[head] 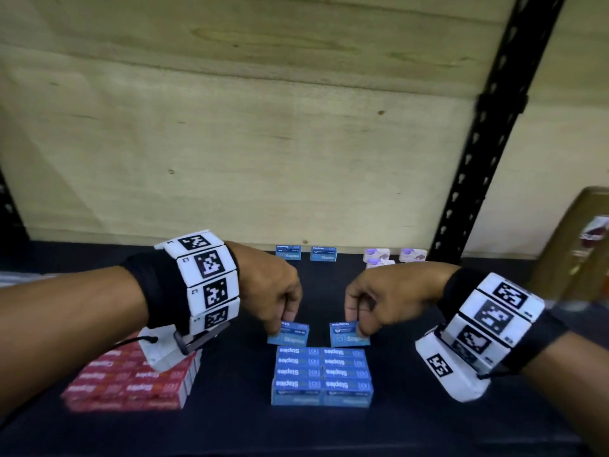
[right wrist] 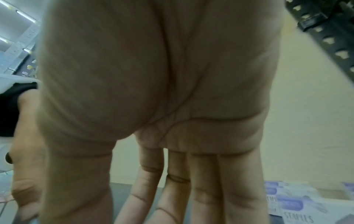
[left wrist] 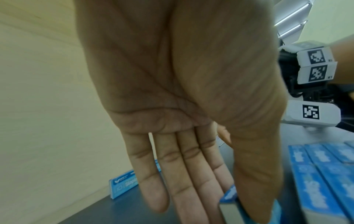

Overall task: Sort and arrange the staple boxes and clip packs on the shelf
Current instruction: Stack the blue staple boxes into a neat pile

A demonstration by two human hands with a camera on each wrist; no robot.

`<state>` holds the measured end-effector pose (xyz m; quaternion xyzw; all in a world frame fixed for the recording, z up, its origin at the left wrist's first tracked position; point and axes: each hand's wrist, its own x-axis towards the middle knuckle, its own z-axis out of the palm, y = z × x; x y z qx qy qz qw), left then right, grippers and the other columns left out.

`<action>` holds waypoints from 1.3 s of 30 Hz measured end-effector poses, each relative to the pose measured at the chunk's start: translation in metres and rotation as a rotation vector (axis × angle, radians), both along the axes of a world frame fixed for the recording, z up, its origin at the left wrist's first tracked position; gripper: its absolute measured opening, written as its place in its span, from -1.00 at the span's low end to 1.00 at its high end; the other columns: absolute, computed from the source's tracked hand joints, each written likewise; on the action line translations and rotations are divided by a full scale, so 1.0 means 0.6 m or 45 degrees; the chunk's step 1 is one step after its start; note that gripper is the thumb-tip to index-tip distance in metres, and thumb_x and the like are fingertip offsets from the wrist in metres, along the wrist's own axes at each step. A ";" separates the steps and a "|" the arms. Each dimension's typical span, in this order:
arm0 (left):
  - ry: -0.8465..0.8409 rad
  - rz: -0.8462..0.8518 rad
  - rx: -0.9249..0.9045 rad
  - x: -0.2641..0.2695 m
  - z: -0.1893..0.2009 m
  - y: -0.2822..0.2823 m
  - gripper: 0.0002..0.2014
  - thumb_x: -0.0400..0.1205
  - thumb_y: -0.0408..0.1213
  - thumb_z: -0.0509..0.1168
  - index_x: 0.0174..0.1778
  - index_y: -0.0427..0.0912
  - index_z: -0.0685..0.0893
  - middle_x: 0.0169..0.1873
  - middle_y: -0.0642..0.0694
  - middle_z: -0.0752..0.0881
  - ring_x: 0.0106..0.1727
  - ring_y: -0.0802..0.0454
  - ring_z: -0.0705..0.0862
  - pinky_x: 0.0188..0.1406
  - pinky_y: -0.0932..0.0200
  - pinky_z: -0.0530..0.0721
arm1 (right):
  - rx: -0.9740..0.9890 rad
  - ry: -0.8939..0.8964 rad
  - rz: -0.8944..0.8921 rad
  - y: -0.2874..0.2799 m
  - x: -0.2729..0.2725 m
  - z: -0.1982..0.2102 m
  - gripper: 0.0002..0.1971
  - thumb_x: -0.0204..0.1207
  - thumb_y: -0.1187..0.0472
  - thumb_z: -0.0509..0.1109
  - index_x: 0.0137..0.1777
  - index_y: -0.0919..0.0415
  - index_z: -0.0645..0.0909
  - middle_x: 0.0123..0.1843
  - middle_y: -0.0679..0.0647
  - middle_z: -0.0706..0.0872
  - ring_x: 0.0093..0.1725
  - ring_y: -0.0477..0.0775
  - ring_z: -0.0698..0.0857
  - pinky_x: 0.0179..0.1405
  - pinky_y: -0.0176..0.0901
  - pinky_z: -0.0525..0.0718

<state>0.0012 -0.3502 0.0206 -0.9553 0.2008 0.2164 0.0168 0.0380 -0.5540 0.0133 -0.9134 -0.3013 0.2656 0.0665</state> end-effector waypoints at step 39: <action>0.190 -0.075 -0.157 -0.020 -0.018 0.018 -0.67 0.62 -0.17 0.42 0.26 0.24 0.61 0.23 0.21 0.63 -0.14 0.36 0.63 -0.15 0.37 0.54 | 0.076 0.082 0.160 -0.024 -0.015 -0.015 -0.74 0.56 0.29 0.47 0.18 -0.02 0.72 0.08 0.00 0.82 0.06 -0.01 0.76 0.19 -0.11 0.67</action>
